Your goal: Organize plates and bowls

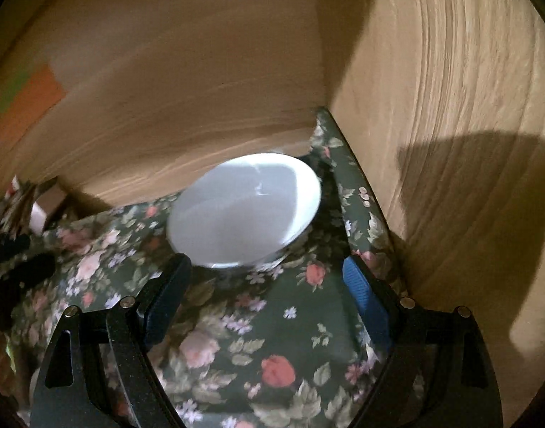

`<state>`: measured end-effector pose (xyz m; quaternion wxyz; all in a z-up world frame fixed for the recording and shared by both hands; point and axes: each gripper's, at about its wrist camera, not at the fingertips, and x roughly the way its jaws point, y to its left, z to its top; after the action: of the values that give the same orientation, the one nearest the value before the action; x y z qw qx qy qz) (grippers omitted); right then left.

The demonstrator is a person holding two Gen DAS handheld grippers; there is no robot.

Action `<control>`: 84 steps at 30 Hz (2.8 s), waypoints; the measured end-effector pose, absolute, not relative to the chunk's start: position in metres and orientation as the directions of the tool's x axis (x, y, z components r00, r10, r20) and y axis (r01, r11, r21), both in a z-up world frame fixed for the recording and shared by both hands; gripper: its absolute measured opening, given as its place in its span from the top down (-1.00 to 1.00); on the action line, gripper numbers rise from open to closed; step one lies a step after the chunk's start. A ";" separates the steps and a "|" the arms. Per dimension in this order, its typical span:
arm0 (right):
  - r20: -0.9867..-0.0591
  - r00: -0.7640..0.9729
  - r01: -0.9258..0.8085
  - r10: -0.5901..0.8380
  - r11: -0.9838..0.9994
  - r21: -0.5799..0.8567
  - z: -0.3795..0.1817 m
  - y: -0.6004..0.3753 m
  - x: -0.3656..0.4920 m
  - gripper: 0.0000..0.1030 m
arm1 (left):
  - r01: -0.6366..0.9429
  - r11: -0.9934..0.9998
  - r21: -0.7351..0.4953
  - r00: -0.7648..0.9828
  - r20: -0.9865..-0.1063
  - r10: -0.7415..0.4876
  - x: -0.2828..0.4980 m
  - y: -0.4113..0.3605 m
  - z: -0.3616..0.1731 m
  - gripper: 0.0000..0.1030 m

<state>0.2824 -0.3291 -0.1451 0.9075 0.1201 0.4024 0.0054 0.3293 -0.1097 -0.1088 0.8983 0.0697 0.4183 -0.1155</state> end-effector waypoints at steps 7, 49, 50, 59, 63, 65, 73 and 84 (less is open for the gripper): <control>-0.756 0.630 0.129 0.181 0.935 0.331 -0.165 -0.345 0.308 -0.11 | 0.301 0.953 0.035 0.615 -0.771 -0.166 0.347 -0.124 -0.119 -0.87; -0.813 0.515 -0.069 0.271 0.959 0.276 -0.168 -0.308 0.283 0.41 | 0.368 0.930 -0.016 0.355 -0.922 -0.156 0.370 -0.142 -0.195 0.17; -0.813 0.512 -0.074 0.277 0.957 0.279 -0.168 -0.307 0.282 0.41 | 0.369 0.929 -0.025 0.353 -0.921 -0.165 0.370 -0.142 -0.195 0.21; -0.807 0.533 -0.074 0.256 0.964 0.257 -0.169 -0.295 0.284 0.57 | 0.394 0.919 -0.029 0.366 -0.912 -0.186 0.368 -0.148 -0.195 0.61; -0.802 0.538 -0.073 0.260 0.962 0.263 -0.167 -0.292 0.283 0.57 | 0.385 0.922 -0.029 0.365 -0.913 -0.181 0.365 -0.146 -0.190 0.61; -0.795 0.548 -0.075 0.261 0.962 0.264 -0.164 -0.291 0.280 0.57 | 0.388 0.921 -0.014 0.381 -0.908 -0.174 0.360 -0.144 -0.184 0.61; -0.745 0.609 -0.093 0.271 0.958 0.272 -0.136 -0.284 0.261 0.57 | 0.369 0.929 -0.007 0.457 -0.869 -0.188 0.331 -0.131 -0.151 0.61; -0.685 0.664 -0.153 0.299 0.951 0.267 -0.102 -0.261 0.232 0.57 | 0.327 0.945 -0.012 0.537 -0.820 -0.196 0.290 -0.105 -0.110 0.61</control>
<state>0.2320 -0.2615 -0.1020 0.9074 0.0938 0.3903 0.1244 0.2898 -0.1053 -0.1105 0.8738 0.0714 0.4572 -0.1495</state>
